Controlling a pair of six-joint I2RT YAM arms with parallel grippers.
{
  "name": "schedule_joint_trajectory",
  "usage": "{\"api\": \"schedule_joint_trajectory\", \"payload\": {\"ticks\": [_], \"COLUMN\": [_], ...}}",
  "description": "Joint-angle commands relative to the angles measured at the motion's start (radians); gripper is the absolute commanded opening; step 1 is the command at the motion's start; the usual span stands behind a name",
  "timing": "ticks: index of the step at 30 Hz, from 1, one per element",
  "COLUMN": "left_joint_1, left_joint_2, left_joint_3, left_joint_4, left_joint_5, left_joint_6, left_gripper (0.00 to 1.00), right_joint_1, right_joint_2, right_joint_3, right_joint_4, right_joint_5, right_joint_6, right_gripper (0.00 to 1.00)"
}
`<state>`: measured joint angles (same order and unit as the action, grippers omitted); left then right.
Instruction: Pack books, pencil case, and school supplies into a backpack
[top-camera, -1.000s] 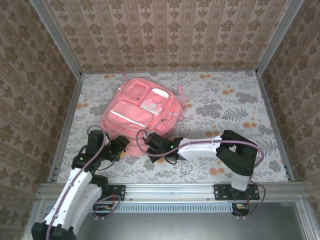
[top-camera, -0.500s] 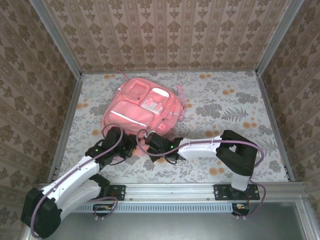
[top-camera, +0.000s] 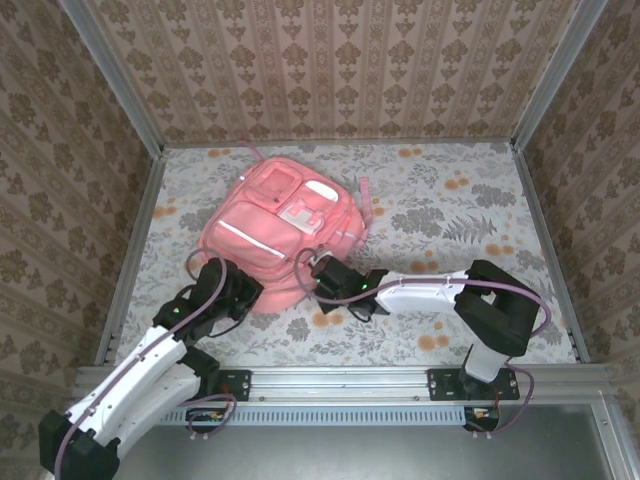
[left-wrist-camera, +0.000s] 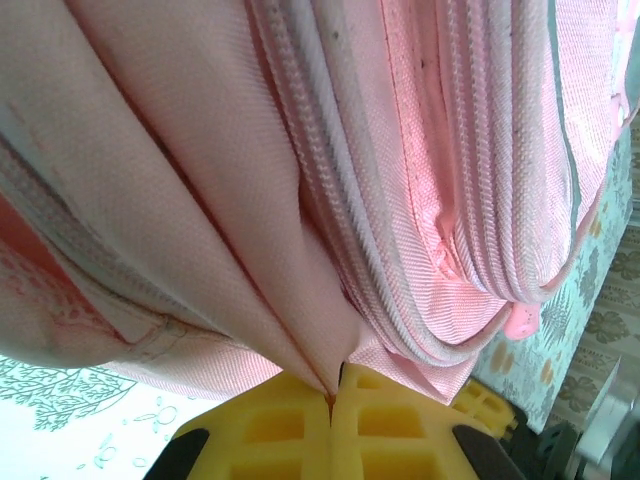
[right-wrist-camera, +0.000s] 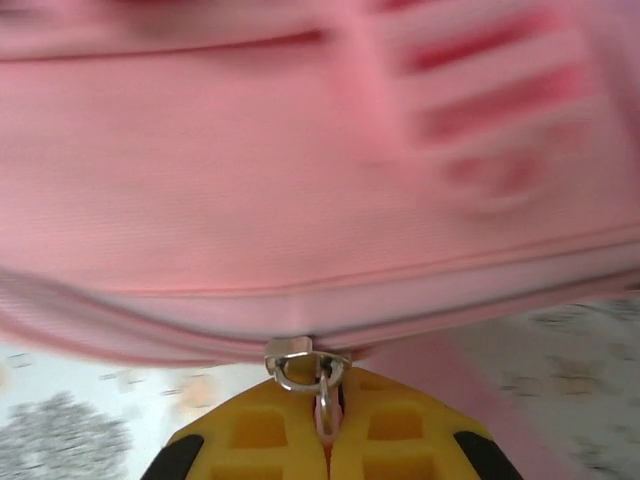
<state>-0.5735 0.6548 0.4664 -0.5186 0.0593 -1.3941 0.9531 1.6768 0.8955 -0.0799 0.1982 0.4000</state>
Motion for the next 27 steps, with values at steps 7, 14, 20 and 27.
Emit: {"api": "schedule_joint_trajectory", "payload": {"ticks": [7, 14, 20, 27], "left_joint_1": [0.021, -0.036, -0.165, -0.274], "left_joint_2": [-0.007, 0.075, 0.264, 0.516], "left_joint_3": [0.025, 0.04, 0.095, 0.316], "left_joint_4": [-0.081, 0.114, 0.354, 0.371], "left_joint_5": [-0.039, 0.001, 0.015, 0.006], "left_joint_6": [0.073, 0.05, 0.024, 0.086], "left_gripper": [0.0, 0.0, 0.0, 0.14], "right_joint_1": [-0.274, -0.326, -0.376, -0.416], "right_joint_2": [0.019, 0.051, 0.107, 0.085], "right_joint_3": [0.021, 0.068, 0.163, 0.219], "right_joint_4": [-0.09, -0.084, -0.132, -0.166], "right_joint_5": [0.036, 0.038, 0.038, 0.041], "right_joint_6": [-0.105, -0.138, -0.166, -0.194], "right_gripper": [0.0, 0.0, 0.0, 0.27]}}
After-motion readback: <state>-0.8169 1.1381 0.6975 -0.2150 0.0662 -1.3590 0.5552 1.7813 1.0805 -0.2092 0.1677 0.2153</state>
